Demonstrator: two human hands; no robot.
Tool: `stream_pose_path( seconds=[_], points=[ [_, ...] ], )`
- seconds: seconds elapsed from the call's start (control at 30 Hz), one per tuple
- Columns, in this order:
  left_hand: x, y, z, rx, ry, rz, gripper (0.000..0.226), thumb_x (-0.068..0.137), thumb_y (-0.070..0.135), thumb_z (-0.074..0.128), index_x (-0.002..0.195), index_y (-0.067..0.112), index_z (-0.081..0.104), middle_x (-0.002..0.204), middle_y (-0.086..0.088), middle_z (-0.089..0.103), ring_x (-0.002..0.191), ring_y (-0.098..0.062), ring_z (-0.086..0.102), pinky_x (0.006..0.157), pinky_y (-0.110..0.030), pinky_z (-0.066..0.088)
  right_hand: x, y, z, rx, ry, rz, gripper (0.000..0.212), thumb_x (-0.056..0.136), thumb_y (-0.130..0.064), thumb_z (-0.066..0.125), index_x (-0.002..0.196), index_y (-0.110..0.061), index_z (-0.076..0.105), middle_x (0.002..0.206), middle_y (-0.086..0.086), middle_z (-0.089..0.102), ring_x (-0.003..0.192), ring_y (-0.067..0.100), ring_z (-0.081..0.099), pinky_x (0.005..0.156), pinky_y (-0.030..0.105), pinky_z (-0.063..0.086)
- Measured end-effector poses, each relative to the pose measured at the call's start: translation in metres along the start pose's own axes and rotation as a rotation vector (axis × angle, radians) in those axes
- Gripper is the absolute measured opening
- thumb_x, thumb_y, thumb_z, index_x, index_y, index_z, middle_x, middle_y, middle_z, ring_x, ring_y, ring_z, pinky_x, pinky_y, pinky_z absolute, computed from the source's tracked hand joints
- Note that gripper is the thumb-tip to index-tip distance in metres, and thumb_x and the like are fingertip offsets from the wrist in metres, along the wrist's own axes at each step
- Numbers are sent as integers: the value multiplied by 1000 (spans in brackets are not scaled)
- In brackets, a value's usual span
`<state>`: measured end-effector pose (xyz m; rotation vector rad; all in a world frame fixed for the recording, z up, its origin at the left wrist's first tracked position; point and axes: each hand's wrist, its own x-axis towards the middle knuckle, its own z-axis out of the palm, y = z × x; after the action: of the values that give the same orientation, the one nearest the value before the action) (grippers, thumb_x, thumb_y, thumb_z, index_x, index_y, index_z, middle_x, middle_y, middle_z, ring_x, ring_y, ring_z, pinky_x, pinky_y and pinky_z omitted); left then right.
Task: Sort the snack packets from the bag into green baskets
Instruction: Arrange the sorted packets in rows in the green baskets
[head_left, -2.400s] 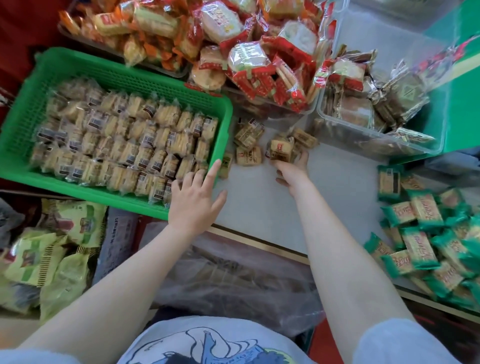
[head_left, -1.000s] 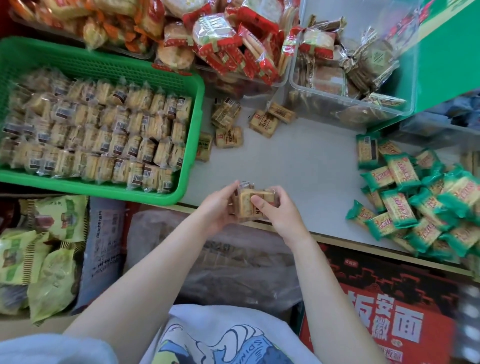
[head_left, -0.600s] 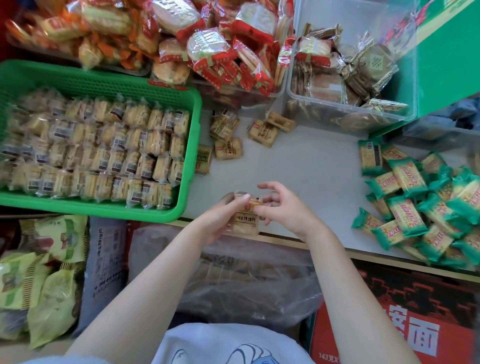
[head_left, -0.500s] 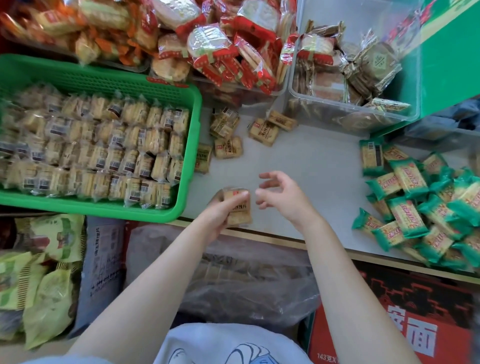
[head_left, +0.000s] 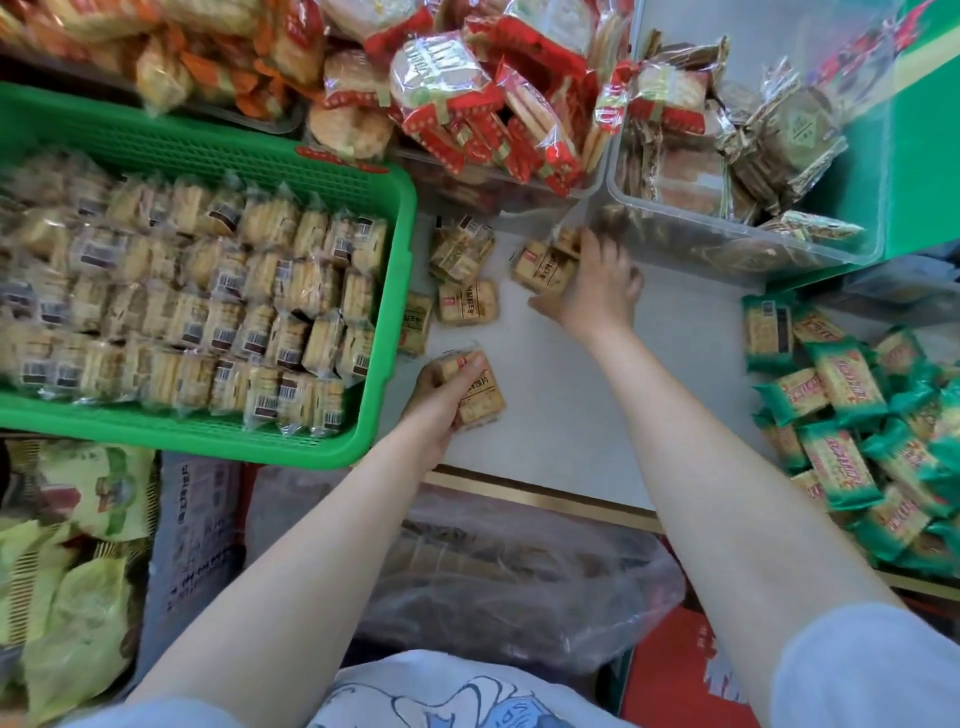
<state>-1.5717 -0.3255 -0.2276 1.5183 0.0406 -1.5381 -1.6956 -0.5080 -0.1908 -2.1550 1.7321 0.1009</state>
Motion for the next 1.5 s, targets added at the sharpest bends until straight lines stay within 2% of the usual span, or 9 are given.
stream_pose_path(
  seconds=[0.13, 0.53, 0.73, 0.8, 0.9, 1.07, 1.13, 1.33, 1.5],
  points=[
    [2, -8, 3, 5, 26, 16, 59, 81, 42, 81, 128, 20, 51, 119, -7, 70, 107, -22, 70, 97, -46, 56, 4, -9, 10, -76, 9, 109, 107, 66, -67, 79, 145, -11, 33, 144, 16, 36, 134, 34, 33, 106, 45, 29],
    [6, -11, 0, 16, 10, 39, 73, 74, 49, 82, 133, 21, 49, 124, -5, 67, 112, -19, 67, 104, -46, 51, -48, 23, 13, 184, -164, 157, 85, 70, -49, 85, 131, -7, 43, 132, 13, 49, 124, 33, 47, 98, 39, 41],
    [1, -6, 7, 46, 26, 41, 94, 58, 60, 86, 136, 23, 47, 126, -5, 66, 114, -22, 65, 102, -47, 52, -109, 49, 21, 577, -221, 326, 65, 78, -43, 83, 126, -13, 51, 114, 0, 60, 97, 18, 57, 68, 24, 44],
    [-1, -4, 7, 41, 25, 46, 92, 63, 55, 87, 138, 21, 46, 128, -6, 65, 114, -22, 65, 102, -46, 52, -122, 53, 26, 677, -235, 342, 64, 83, -40, 80, 133, -15, 49, 119, 1, 61, 102, 20, 59, 67, 21, 47],
    [-7, -5, 6, 56, 9, 32, 78, 75, 45, 84, 138, 18, 48, 125, -7, 67, 111, -21, 66, 101, -43, 53, -136, 57, 30, 757, -228, 357, 61, 87, -38, 77, 138, -17, 50, 132, 7, 61, 113, 24, 60, 86, 30, 49],
    [-28, -19, 3, 119, -110, -5, 76, 70, 44, 83, 133, 13, 53, 119, -10, 71, 109, -25, 69, 101, -47, 53, -158, 52, 35, 787, -255, 332, 58, 90, -33, 74, 141, -17, 51, 137, 5, 59, 115, 21, 57, 95, 29, 44],
    [-31, -23, 5, 133, -167, -8, 65, 81, 39, 79, 134, 10, 54, 119, -11, 72, 110, -26, 69, 98, -46, 55, -161, 49, 39, 775, -246, 333, 59, 92, -31, 72, 144, -17, 49, 139, 5, 58, 122, 23, 57, 101, 31, 44],
    [-37, -15, 11, 150, -229, -25, 37, 96, 32, 64, 128, 14, 61, 116, -9, 73, 108, -26, 70, 80, -34, 58, -144, 36, 32, 779, -135, 356, 61, 94, -38, 69, 145, -14, 46, 142, 5, 55, 128, 23, 53, 98, 27, 41],
    [-41, -14, 8, 146, -190, -81, 20, 98, 34, 57, 108, 20, 68, 96, -1, 77, 89, -19, 71, 77, -30, 53, -143, 29, 44, 691, -188, 329, 58, 80, -42, 81, 124, -11, 61, 120, 7, 64, 105, 21, 63, 86, 26, 48]
  ],
)
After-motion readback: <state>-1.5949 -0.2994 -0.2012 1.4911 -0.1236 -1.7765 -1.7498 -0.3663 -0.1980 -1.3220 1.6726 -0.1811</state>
